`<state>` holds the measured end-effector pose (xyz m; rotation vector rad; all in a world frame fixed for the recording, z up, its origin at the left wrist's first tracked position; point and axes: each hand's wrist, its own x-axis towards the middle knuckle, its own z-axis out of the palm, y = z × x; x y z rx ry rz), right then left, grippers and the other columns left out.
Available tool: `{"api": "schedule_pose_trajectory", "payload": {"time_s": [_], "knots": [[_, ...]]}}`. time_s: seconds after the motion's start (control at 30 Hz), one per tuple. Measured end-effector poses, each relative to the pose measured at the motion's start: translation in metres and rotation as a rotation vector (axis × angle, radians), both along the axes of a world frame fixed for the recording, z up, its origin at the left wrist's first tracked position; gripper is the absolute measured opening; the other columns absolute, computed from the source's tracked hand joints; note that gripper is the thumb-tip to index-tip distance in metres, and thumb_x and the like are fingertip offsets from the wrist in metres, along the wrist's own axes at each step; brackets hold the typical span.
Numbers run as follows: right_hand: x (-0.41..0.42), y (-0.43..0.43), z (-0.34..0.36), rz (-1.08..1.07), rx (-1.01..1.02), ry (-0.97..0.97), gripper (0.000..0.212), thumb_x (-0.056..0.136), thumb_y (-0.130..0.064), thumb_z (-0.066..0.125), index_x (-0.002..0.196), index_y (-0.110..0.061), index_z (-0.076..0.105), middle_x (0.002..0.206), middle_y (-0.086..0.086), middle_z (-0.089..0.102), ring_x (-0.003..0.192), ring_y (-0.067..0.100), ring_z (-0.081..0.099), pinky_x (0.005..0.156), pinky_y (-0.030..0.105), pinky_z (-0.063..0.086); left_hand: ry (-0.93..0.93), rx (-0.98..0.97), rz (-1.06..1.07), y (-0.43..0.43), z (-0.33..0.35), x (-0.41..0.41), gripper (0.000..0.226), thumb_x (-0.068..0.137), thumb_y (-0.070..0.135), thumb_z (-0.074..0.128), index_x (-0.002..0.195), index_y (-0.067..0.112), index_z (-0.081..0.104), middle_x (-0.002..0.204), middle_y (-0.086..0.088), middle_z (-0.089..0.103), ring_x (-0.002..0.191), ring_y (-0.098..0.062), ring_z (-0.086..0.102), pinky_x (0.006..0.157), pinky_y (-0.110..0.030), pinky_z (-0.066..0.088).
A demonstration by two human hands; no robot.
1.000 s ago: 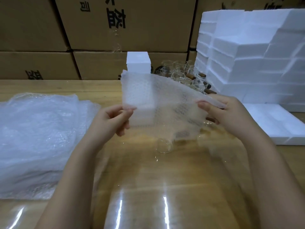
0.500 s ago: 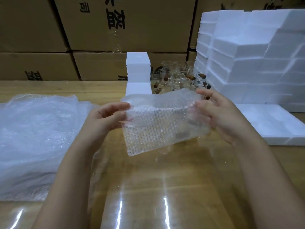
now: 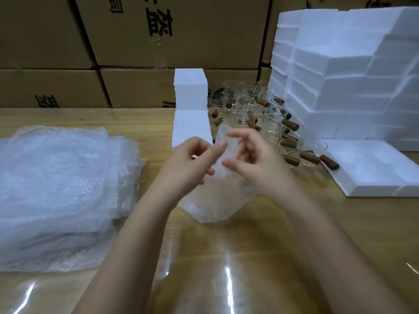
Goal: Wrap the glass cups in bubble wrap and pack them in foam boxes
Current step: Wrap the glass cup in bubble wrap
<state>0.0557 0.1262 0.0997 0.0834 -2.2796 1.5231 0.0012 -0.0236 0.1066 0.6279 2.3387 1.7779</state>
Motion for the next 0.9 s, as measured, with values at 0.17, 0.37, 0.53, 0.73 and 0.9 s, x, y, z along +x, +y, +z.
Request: {"api": "schedule_pose_trajectory", "payload": {"time_s": [0.17, 0.37, 0.53, 0.73, 0.9], "knots": [[0.006, -0.019, 0.001, -0.001, 0.200, 0.159, 0.027, 0.082, 0.001, 0.066, 0.095, -0.021, 0.058, 0.081, -0.013, 0.058, 0.075, -0.004, 0.054, 0.069, 0.010, 0.040, 0.010, -0.111, -0.012, 0.000, 0.003, 0.005, 0.031, 0.085, 0.042, 0.065, 0.080, 0.012, 0.064, 0.063, 0.007, 0.063, 0.054, 0.001, 0.057, 0.055, -0.022, 0.040], [0.012, -0.018, 0.009, -0.030, 0.192, 0.265, 0.020, 0.083, -0.007, 0.071, 0.094, -0.018, 0.058, 0.080, 0.000, 0.056, 0.076, 0.005, 0.052, 0.071, 0.016, 0.041, 0.009, 0.034, -0.072, -0.014, 0.019, 0.007, 0.008, 0.086, 0.019, 0.066, 0.079, 0.016, 0.064, 0.069, 0.008, 0.066, 0.062, -0.002, 0.061, 0.048, -0.013, 0.043], [0.016, -0.017, 0.014, -0.019, 0.152, 0.295, 0.007, 0.085, -0.008, 0.067, 0.087, -0.014, 0.064, 0.081, -0.002, 0.062, 0.077, 0.009, 0.057, 0.071, 0.023, 0.047, 0.047, 0.056, 0.054, -0.014, 0.027, 0.013, 0.015, 0.078, 0.009, 0.064, 0.069, 0.019, 0.057, 0.063, 0.003, 0.068, 0.064, -0.007, 0.062, 0.049, -0.018, 0.042], [0.018, 0.004, 0.023, -0.067, -0.050, 0.180, 0.023, 0.089, -0.007, 0.060, 0.087, -0.030, 0.065, 0.081, -0.011, 0.064, 0.077, 0.007, 0.059, 0.071, 0.022, 0.052, 0.197, 0.086, 0.314, -0.028, 0.037, 0.015, 0.008, 0.061, 0.020, 0.052, 0.060, 0.029, 0.053, 0.061, 0.002, 0.059, 0.058, -0.009, 0.052, 0.051, -0.026, 0.039], [0.017, 0.012, 0.026, -0.340, 0.328, 0.481, 0.016, 0.087, -0.003, 0.059, 0.088, -0.018, 0.066, 0.083, -0.006, 0.051, 0.070, 0.008, 0.048, 0.065, 0.014, 0.040, 0.460, 0.266, 0.529, -0.030, 0.045, 0.023, 0.013, 0.073, 0.013, 0.052, 0.067, 0.024, 0.053, 0.063, 0.013, 0.053, 0.062, -0.002, 0.047, 0.058, -0.022, 0.041]]}}
